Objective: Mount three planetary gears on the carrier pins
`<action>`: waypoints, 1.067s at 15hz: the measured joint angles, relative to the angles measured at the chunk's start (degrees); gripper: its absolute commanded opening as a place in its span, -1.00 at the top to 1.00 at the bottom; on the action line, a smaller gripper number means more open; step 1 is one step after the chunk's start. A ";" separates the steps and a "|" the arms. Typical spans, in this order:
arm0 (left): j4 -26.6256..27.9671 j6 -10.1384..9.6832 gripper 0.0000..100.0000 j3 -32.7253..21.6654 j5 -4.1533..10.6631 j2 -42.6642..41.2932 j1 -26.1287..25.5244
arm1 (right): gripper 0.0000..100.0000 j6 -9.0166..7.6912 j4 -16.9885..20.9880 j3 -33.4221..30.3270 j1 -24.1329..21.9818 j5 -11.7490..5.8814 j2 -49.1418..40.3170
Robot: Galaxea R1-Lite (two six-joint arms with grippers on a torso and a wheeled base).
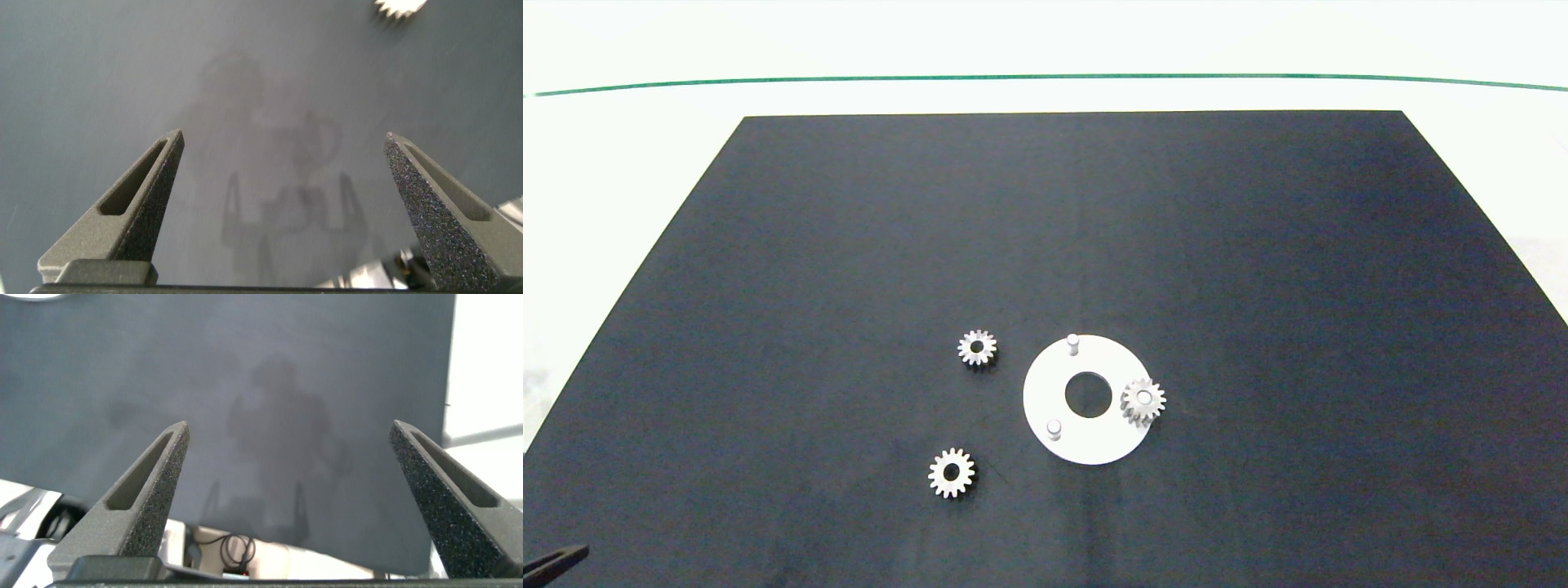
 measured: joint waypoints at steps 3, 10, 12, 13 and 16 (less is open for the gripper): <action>-11.15 0.57 -1.00 0.71 0.07 9.65 -5.46 | -1.00 -0.69 1.16 0.11 -4.41 0.11 -6.56; -30.70 0.91 -1.00 1.82 0.77 32.65 -15.74 | -1.00 -2.35 2.51 0.12 -8.17 0.11 -13.14; -39.46 1.07 -1.00 2.74 1.16 38.92 -17.02 | -1.00 -2.35 2.54 0.26 -8.16 0.11 -13.69; -42.81 1.11 -1.00 3.06 2.04 42.18 -17.73 | -1.00 -2.35 2.58 0.33 -8.11 0.11 -13.90; -47.07 0.85 -1.00 3.17 5.85 49.82 -22.70 | -1.00 -2.35 3.19 0.45 -7.94 0.11 -14.45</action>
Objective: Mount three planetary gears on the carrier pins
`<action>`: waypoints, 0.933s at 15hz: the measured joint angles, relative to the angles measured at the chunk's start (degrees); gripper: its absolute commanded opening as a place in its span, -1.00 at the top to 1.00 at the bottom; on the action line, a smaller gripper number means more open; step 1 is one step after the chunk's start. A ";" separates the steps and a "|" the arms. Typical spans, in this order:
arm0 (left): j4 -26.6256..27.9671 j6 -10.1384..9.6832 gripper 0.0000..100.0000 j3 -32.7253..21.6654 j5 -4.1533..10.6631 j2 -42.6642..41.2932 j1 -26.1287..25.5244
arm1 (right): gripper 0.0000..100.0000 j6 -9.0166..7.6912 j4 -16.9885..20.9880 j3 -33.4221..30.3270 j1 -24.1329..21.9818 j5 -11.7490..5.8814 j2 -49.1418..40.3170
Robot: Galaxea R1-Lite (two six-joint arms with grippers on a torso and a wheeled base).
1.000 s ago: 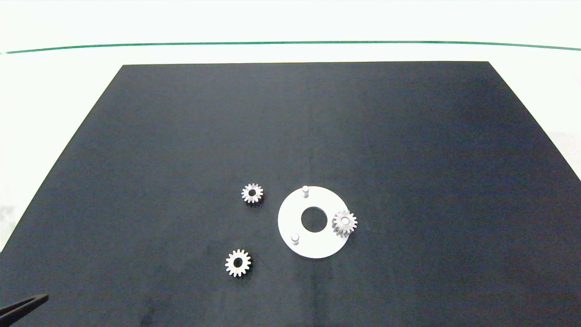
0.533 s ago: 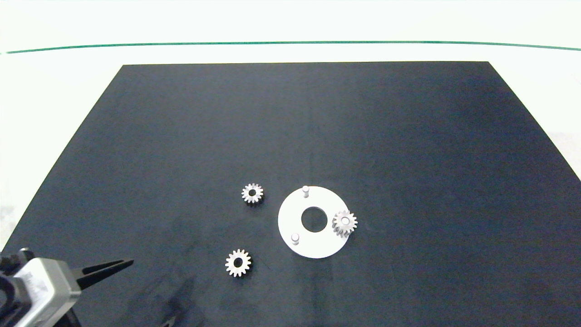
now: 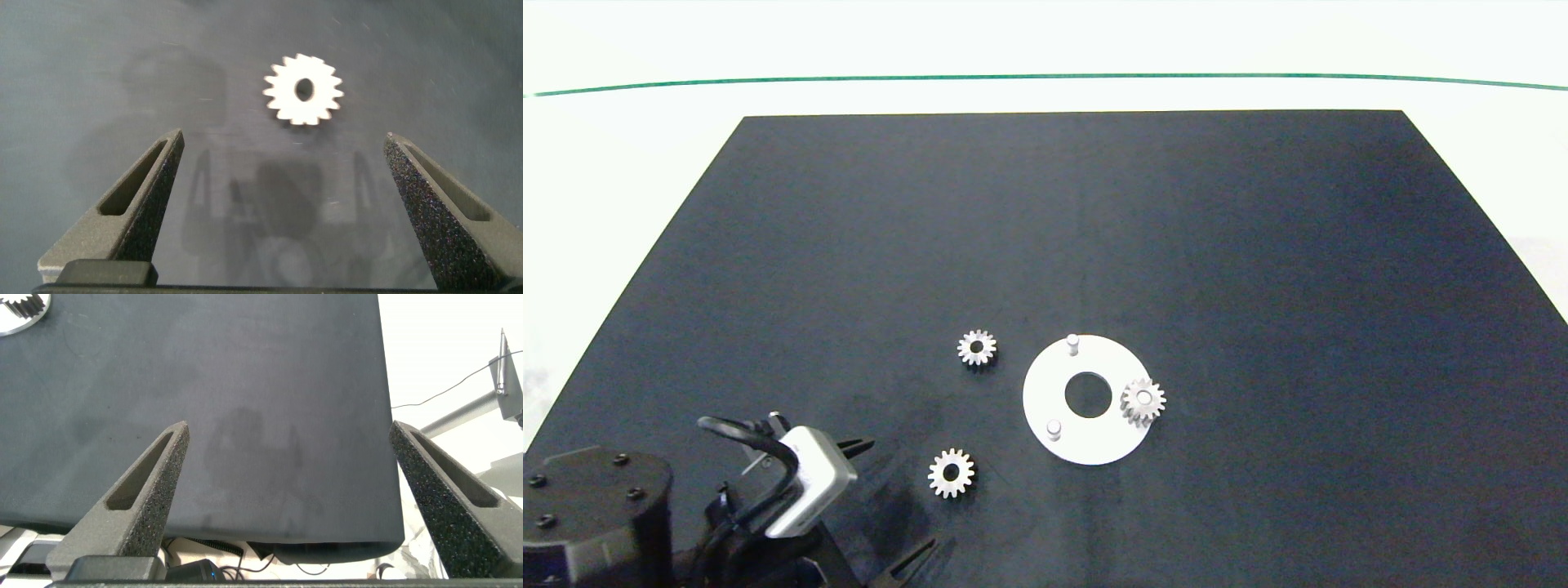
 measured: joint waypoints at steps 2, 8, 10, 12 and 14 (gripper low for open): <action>-0.60 -0.28 -1.00 -1.41 2.05 3.50 -2.63 | -1.00 0.00 0.17 0.22 0.13 0.00 -0.28; -0.83 -0.72 -1.00 -5.68 2.51 9.56 -3.68 | -1.00 0.09 0.17 1.15 0.29 0.00 -0.29; -0.82 -0.72 -0.95 -6.60 2.54 10.61 -3.61 | -1.00 0.09 0.17 1.38 0.30 0.02 -0.29; -0.83 -0.79 -0.89 -6.90 2.51 11.57 -3.49 | -1.00 0.09 0.17 1.43 0.30 0.00 -0.29; -0.83 -0.77 -0.81 -6.99 2.49 12.09 -3.41 | -1.00 0.09 0.17 1.45 0.33 0.00 -0.29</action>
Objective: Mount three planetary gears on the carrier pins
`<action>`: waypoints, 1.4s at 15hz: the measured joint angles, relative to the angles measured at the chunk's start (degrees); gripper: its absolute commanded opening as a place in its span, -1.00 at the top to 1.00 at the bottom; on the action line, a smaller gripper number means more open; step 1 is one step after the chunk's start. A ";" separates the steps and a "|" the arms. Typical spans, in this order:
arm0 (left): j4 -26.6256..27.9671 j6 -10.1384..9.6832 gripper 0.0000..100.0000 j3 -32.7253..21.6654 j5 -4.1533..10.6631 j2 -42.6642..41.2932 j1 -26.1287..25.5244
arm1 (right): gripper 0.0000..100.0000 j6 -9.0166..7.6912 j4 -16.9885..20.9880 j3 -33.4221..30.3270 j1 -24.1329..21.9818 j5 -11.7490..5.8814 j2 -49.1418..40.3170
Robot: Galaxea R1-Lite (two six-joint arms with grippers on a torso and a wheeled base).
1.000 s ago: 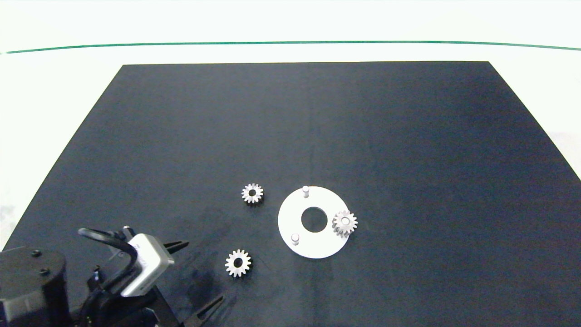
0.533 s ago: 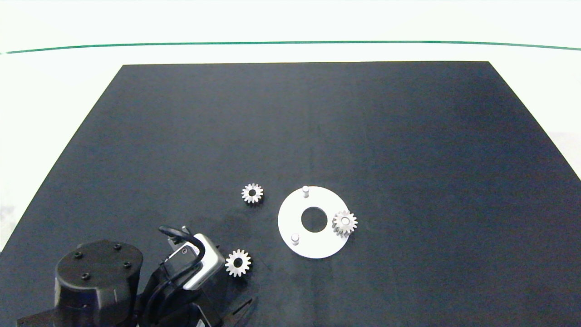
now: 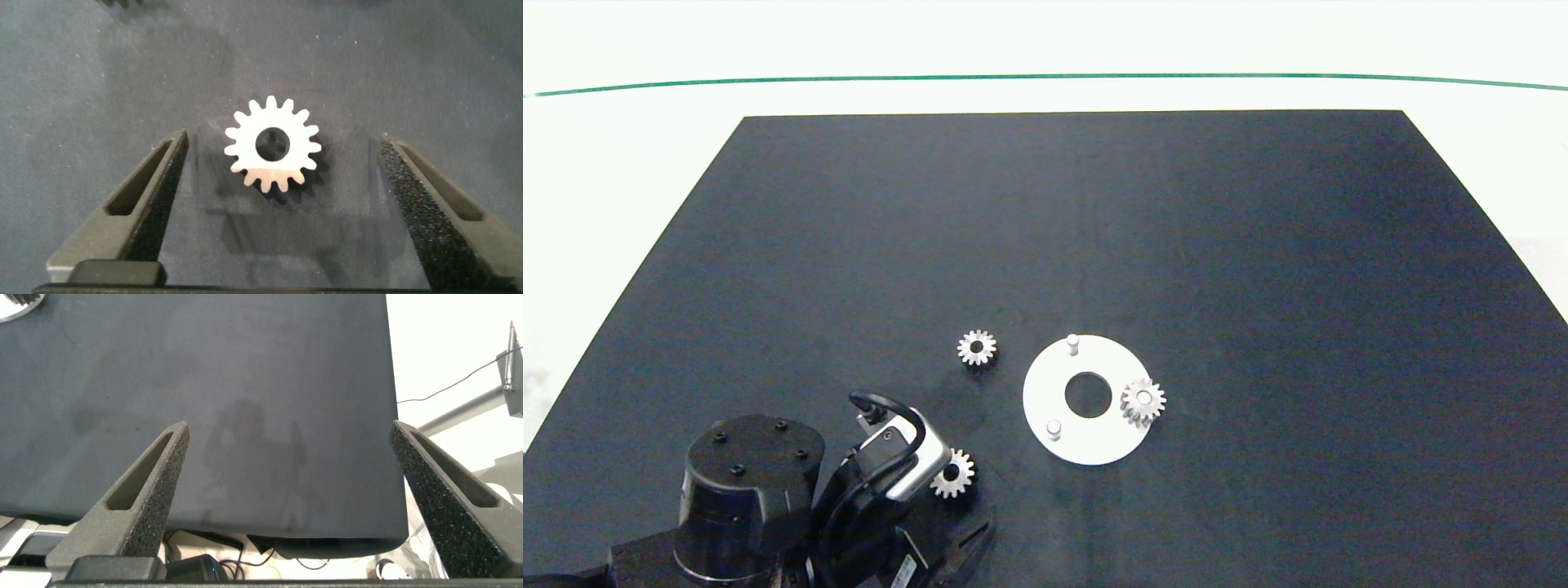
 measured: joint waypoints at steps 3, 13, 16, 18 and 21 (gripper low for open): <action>-0.02 0.05 -0.69 -0.11 0.02 0.33 0.00 | -1.00 0.02 0.00 -0.02 0.02 0.00 0.00; -3.72 0.44 -0.29 -0.05 0.60 1.68 -0.09 | -1.00 0.02 0.00 -0.22 0.06 0.00 0.00; -3.69 0.66 -0.17 0.11 0.60 1.88 0.00 | -1.00 0.09 0.00 -0.27 0.06 0.00 0.00; -3.69 0.68 -0.09 0.12 0.60 1.96 0.00 | -1.00 0.11 0.00 -0.29 0.06 0.00 0.00; -3.63 0.74 0.04 0.26 0.60 2.01 -0.07 | -1.00 0.11 0.00 -0.46 0.06 0.00 0.00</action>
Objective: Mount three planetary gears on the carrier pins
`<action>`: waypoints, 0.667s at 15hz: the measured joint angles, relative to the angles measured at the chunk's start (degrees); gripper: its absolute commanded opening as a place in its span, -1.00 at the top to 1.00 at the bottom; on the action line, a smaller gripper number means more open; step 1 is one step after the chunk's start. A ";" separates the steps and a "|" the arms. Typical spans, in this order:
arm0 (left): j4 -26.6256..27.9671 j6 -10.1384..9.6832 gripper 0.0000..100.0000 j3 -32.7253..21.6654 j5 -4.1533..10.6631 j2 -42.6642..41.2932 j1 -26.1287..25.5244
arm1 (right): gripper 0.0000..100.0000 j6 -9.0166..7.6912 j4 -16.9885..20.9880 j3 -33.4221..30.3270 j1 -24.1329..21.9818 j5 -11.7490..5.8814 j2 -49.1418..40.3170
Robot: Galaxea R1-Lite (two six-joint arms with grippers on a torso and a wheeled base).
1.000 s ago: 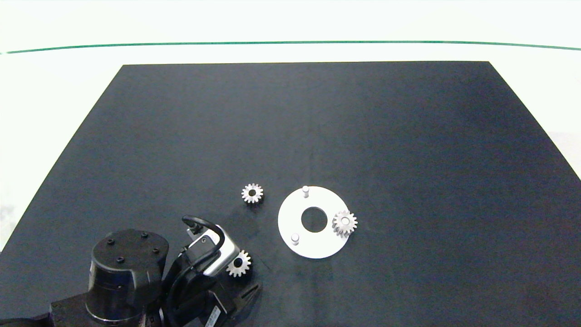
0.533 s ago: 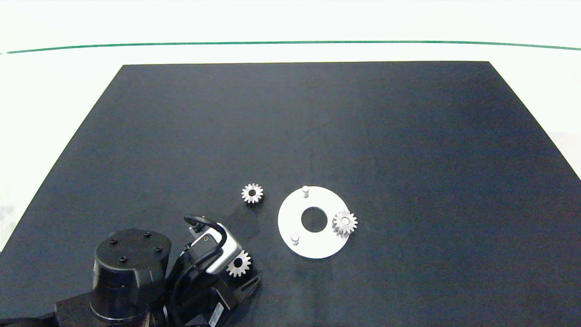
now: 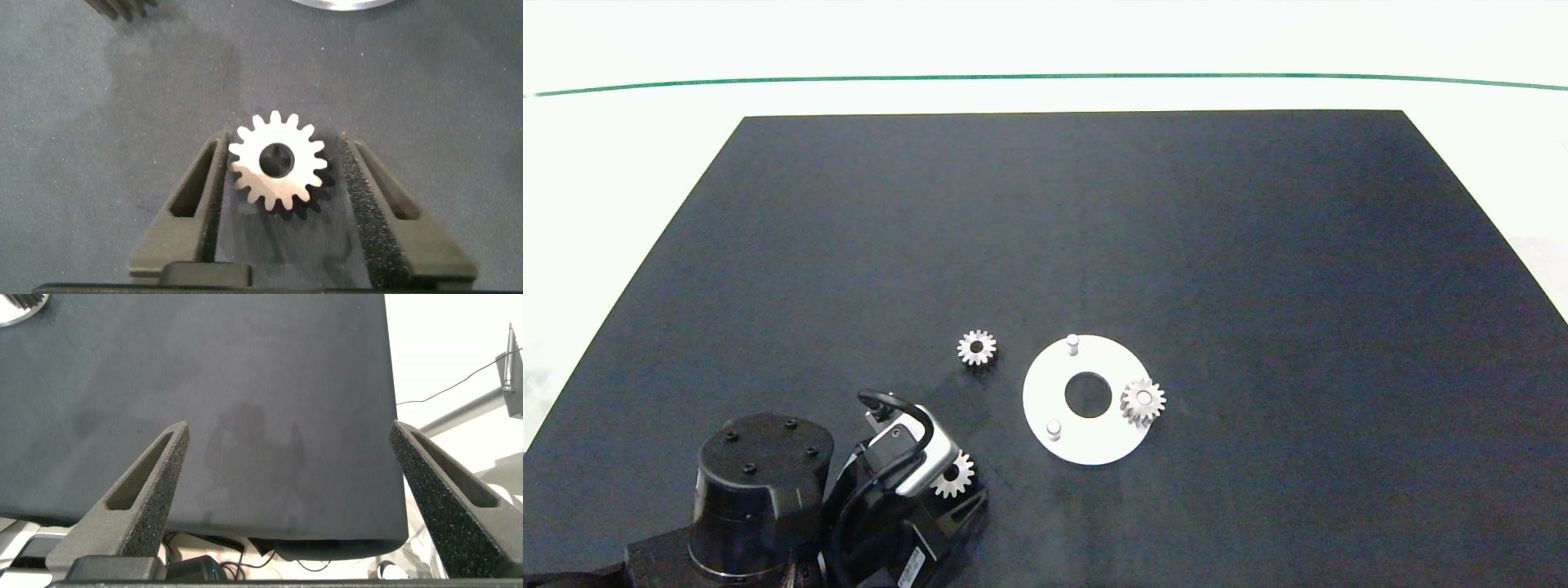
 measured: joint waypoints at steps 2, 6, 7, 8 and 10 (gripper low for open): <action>0.00 0.16 0.12 0.33 0.00 0.00 0.00 | -1.00 0.00 0.00 -0.17 0.00 0.02 0.00; -0.02 0.22 0.28 0.72 -0.02 0.00 -0.01 | -1.00 0.00 0.00 -0.26 -0.04 0.00 0.00; 0.00 0.24 0.31 0.72 -0.02 0.00 -0.04 | -1.00 0.00 0.00 -0.26 -0.04 0.00 0.00; 0.00 0.27 0.37 0.72 -0.02 0.00 -0.06 | -1.00 -0.02 0.00 -0.26 -0.04 0.02 0.00; 0.02 0.28 0.43 0.71 0.04 -0.02 -0.09 | -1.00 0.00 0.00 -0.26 -0.04 0.02 0.00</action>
